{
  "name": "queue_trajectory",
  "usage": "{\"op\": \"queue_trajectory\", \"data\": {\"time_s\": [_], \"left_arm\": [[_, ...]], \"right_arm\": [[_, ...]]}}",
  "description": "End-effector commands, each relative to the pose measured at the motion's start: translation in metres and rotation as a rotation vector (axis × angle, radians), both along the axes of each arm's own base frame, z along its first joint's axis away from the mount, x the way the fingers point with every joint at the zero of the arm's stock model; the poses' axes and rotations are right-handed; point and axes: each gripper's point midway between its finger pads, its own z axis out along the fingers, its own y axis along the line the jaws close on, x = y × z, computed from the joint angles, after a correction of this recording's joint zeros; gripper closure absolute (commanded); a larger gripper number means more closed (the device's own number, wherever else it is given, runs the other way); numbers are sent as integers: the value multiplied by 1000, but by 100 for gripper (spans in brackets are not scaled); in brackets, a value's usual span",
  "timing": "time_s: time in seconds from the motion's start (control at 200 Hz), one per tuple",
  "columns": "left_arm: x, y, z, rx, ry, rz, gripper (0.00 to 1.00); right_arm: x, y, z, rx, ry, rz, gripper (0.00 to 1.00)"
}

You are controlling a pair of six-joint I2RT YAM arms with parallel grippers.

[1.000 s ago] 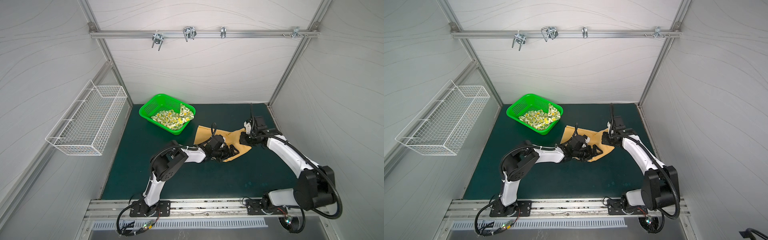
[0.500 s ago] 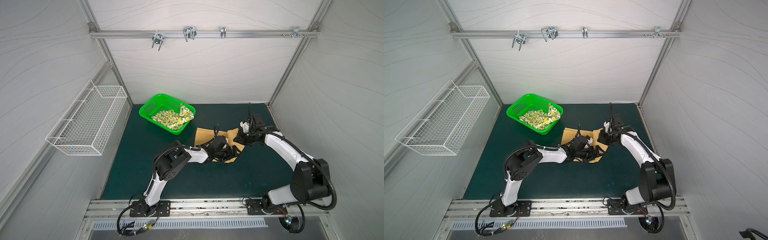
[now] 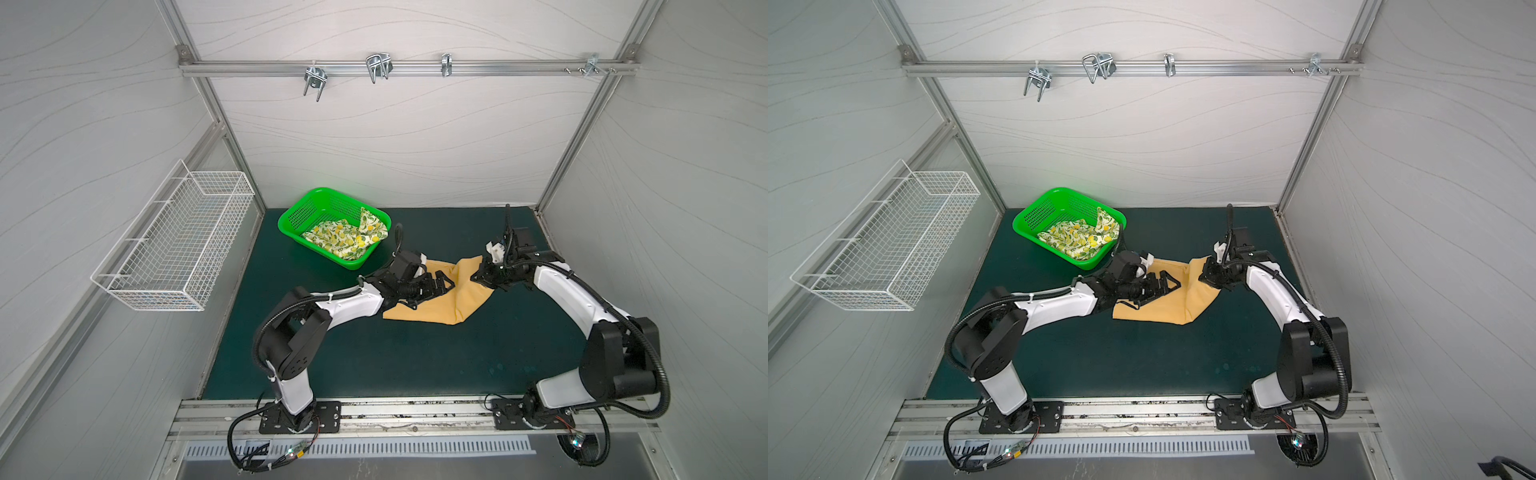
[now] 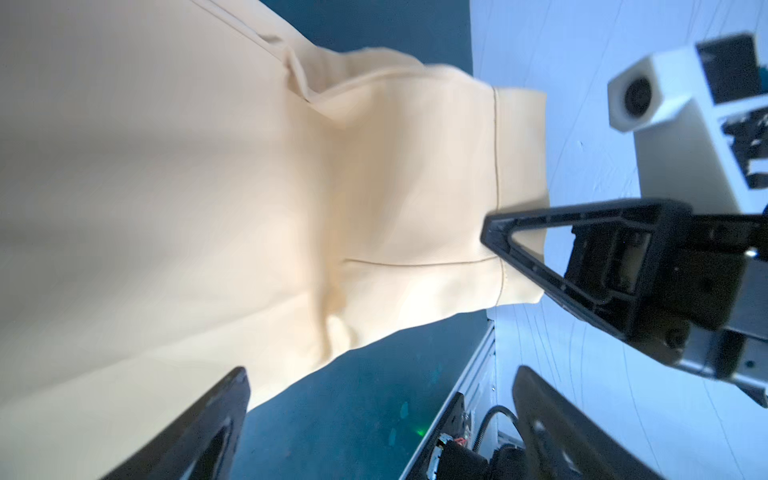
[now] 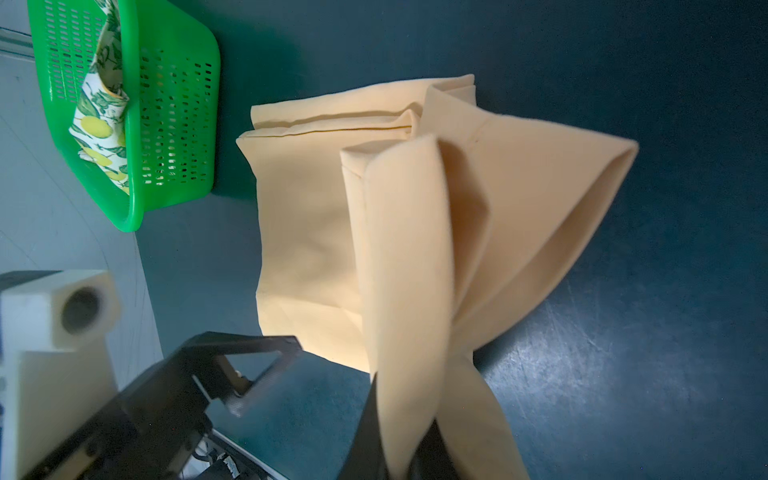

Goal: Fold and stack the skirts

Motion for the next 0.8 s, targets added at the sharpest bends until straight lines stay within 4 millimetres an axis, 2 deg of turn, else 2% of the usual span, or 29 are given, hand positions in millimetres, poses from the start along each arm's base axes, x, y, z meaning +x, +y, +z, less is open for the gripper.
{"op": "queue_trajectory", "data": {"time_s": [0.0, 0.17, 0.385, 0.575, 0.795], "left_arm": [[-3, 32, -18, 112, -3, 15, 1], [-1, 65, -38, 185, 33, 48, 1], [-3, 86, -66, 249, 78, 72, 1], [-7, 92, -88, 294, 104, 75, 1], [-12, 92, -107, 293, 140, 71, 1]], "right_arm": [[3, -1, 5, 3, -7, 6, 99], [2, -1, 3, -2, -5, 9, 99], [1, -1, 7, -4, -12, 11, 99], [1, 2, 13, 23, -8, 9, 98], [-1, 24, 20, 127, 26, 17, 98]]}}
